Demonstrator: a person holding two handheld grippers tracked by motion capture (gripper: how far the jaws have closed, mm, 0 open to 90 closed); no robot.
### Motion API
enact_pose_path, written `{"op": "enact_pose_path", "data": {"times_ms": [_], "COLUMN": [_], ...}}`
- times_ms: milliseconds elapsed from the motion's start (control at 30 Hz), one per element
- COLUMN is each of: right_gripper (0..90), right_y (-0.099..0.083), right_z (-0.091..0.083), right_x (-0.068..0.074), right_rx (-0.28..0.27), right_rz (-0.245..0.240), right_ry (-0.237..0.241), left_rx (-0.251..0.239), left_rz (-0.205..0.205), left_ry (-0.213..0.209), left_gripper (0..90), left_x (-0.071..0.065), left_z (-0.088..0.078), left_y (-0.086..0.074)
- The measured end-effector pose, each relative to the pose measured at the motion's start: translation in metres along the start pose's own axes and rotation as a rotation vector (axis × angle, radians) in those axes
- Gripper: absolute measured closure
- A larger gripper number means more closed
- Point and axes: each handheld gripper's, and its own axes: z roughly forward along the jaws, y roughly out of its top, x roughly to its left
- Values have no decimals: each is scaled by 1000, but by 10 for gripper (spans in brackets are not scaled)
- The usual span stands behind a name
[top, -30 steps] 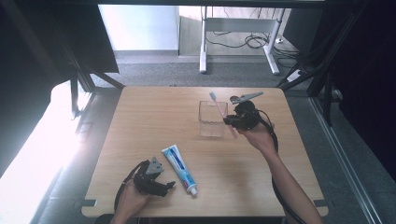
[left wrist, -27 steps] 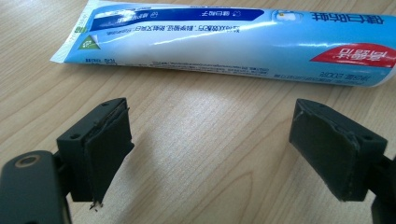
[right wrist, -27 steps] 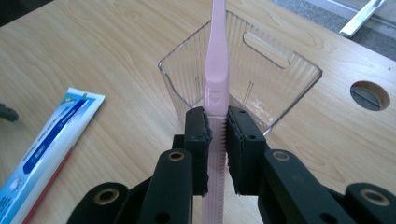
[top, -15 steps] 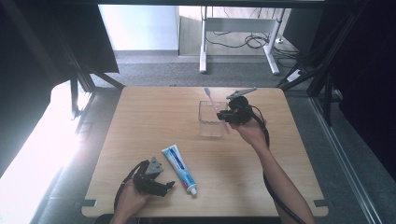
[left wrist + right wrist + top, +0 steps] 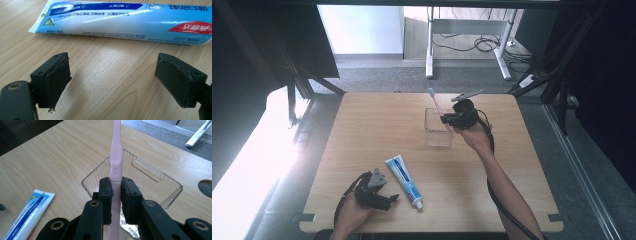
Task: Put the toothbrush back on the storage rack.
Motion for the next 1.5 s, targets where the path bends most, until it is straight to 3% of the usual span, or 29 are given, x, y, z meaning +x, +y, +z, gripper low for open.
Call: {"op": "enact_pose_path", "data": {"times_ms": [633, 1500], "right_gripper": [794, 793], "right_y": [12, -10], "right_z": [17, 48], "right_x": [-9, -17], "right_rx": [-54, 48], "right_rz": [3, -43], "right_ry": [-23, -73], "left_rx": [9, 19], "left_rz": [7, 8], "left_ry": [-3, -8], "left_gripper": [131, 131], "left_x": [-1, -2], "left_z": [1, 3], "left_y": [0, 0]}}
